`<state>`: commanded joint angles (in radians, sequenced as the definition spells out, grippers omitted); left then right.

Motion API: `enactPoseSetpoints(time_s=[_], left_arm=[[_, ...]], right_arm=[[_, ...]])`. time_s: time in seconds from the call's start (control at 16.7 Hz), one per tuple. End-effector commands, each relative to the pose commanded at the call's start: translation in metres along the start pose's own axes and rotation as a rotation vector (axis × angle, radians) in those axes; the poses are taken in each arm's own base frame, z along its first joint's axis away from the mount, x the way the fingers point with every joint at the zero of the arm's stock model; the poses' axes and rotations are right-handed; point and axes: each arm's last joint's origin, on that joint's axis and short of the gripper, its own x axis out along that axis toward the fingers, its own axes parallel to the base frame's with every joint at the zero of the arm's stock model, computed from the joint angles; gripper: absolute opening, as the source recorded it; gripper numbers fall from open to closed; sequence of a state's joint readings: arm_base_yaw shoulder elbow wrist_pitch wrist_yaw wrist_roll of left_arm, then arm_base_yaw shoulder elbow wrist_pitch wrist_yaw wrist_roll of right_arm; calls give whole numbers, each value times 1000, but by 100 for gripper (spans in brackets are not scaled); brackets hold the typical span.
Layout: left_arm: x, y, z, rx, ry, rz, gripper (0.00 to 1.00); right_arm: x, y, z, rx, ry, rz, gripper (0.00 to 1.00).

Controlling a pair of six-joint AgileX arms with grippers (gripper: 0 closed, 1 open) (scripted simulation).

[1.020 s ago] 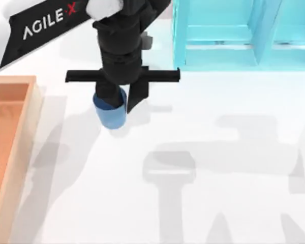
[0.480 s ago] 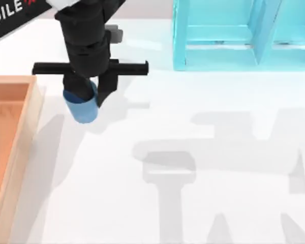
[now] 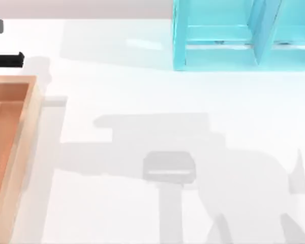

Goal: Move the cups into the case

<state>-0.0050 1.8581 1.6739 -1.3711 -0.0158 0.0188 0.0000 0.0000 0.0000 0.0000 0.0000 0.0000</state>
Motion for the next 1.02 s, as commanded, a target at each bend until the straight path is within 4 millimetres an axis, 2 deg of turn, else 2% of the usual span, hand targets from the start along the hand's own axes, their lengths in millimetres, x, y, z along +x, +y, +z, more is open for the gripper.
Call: enactPoseSetpoints(time_s=[0.12, 0.24, 0.66, 1.02], left_arm=[[-4, 32, -17, 1, 2, 5, 0], [-7, 49, -31, 1, 3, 9, 0], [-3, 54, -35, 0, 5, 12, 0], [42, 61, -35, -3, -5, 11, 0]], right_arm=[[0, 0, 0, 0, 0, 0, 100], [0, 0, 0, 0, 0, 0, 100], [0, 0, 0, 0, 0, 0, 100], [0, 0, 0, 0, 0, 0, 100]])
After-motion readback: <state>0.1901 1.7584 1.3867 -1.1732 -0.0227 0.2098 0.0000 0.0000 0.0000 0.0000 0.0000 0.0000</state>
